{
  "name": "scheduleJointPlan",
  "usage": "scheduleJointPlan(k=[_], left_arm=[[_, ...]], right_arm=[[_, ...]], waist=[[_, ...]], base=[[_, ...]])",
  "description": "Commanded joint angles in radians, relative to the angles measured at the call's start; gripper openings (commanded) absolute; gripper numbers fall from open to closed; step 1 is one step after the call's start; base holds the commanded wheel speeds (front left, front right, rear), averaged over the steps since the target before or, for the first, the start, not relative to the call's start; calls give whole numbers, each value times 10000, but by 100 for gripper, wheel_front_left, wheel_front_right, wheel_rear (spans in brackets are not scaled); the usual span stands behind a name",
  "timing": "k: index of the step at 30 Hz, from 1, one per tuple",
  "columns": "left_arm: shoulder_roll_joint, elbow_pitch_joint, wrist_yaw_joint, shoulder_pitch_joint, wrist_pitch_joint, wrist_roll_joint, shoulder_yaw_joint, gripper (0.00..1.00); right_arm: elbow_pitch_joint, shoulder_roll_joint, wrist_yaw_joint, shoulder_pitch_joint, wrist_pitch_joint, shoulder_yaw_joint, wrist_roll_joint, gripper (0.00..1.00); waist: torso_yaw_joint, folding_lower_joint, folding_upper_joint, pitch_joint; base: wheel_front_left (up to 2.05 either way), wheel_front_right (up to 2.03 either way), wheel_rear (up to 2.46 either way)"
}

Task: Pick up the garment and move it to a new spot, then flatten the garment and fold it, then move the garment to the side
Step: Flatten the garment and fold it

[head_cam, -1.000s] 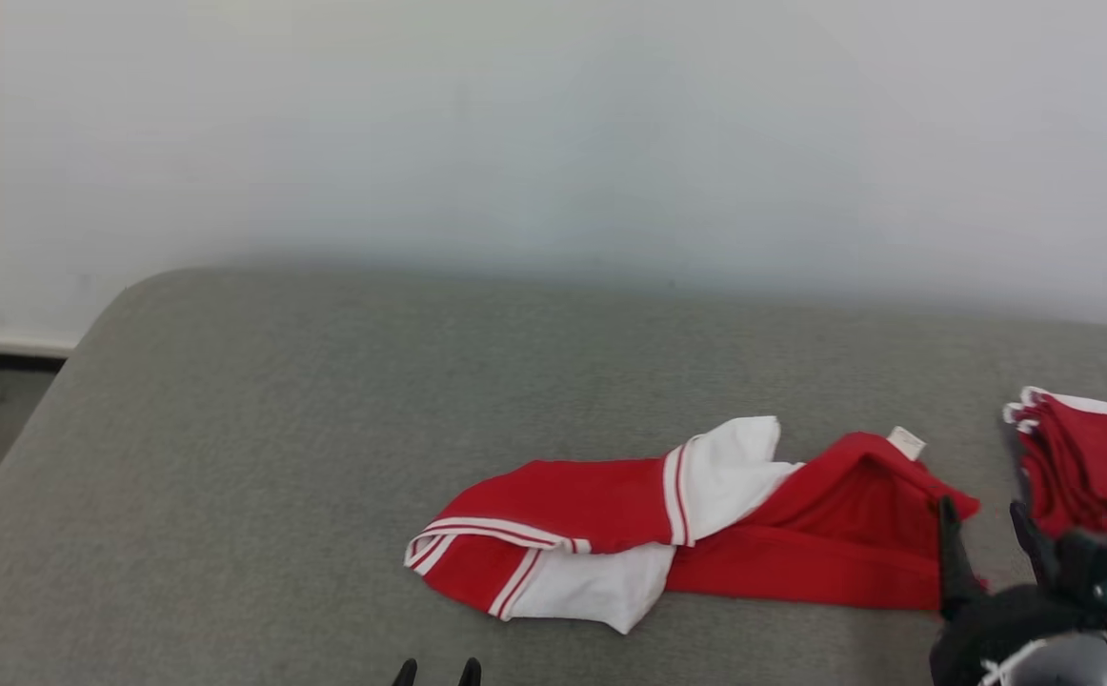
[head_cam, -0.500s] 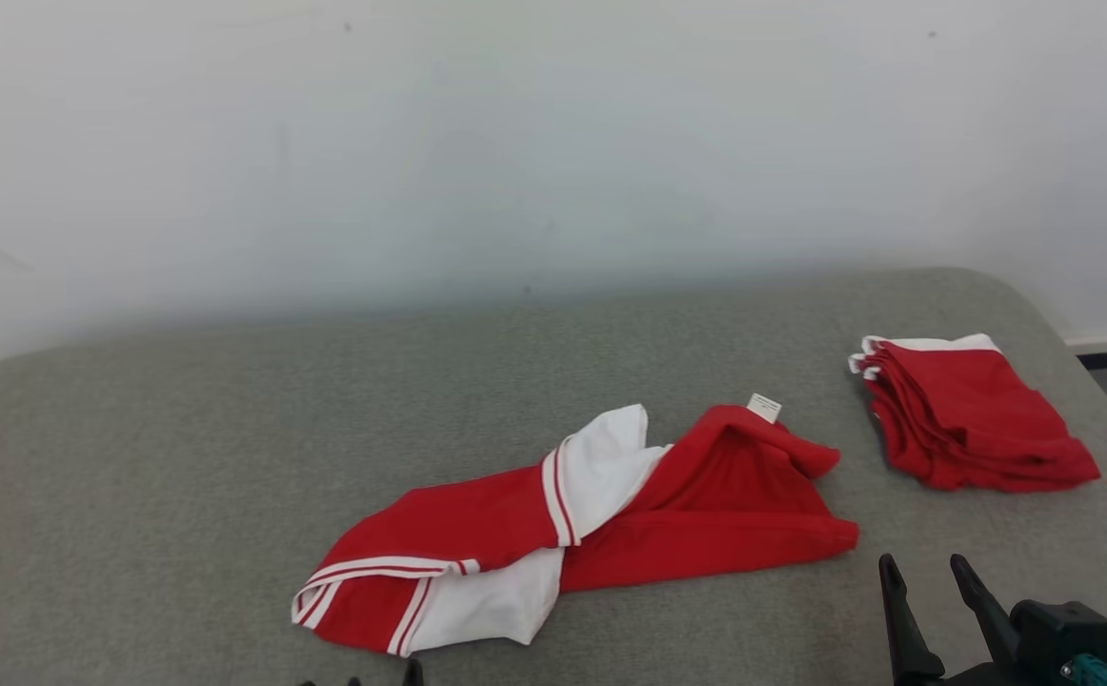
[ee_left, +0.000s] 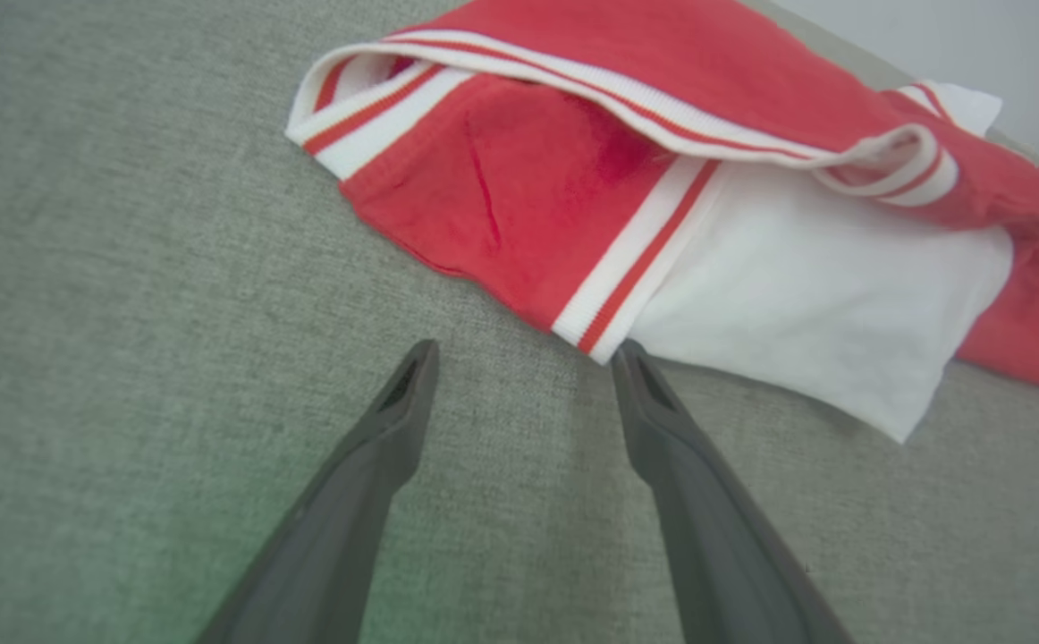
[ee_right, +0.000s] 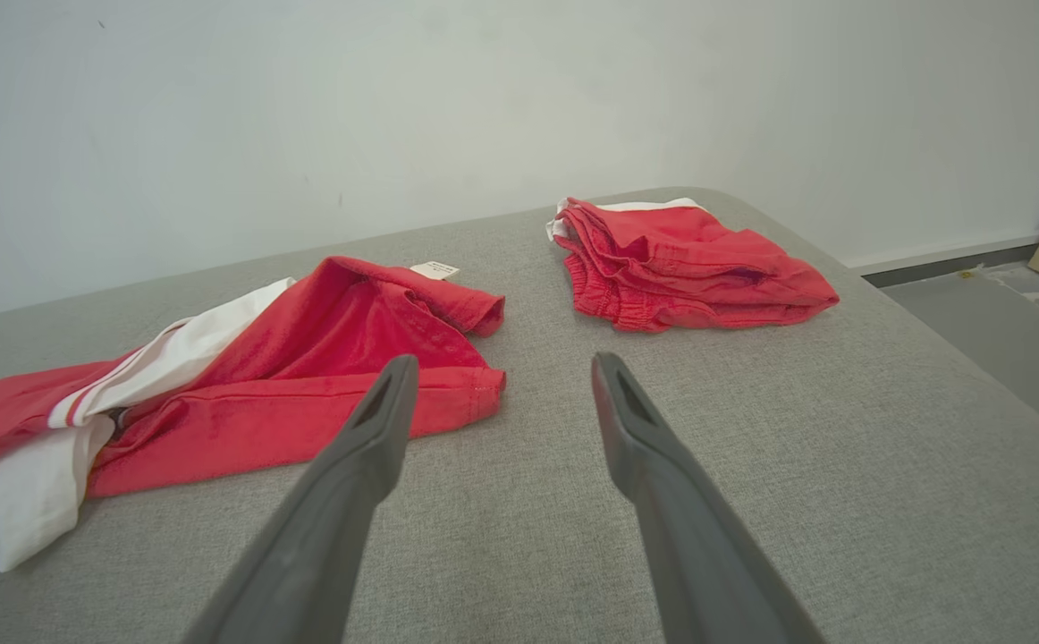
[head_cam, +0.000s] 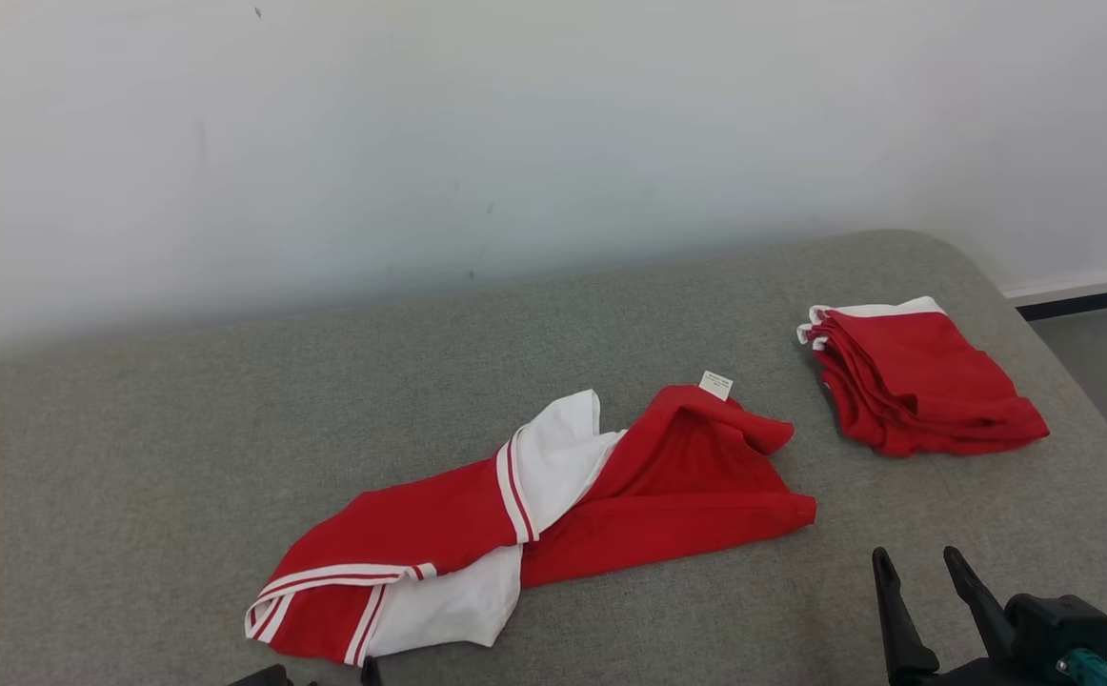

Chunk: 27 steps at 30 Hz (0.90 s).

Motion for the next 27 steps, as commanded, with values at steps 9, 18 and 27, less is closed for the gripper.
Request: scheduleJointPlan(k=[9,18,27], left_arm=[[194,451,-694,-689,-593,-319,254,0],[883,278,-349,-763,-939,-174,678,0],[893,-309,-394,-676,-956,6,441,0]], right_arm=[[43,2,-26,18,-83,-150,-59,100],[212,3,-26,107,-143,-130,98,100],[392,4,-26,109,-162,-235,156,100]], waist=[[147,0,0,-3],[464,0,0,-76],[742,0,0,-171]], base=[[0,0,0],[0,0,0],[0,0,0]])
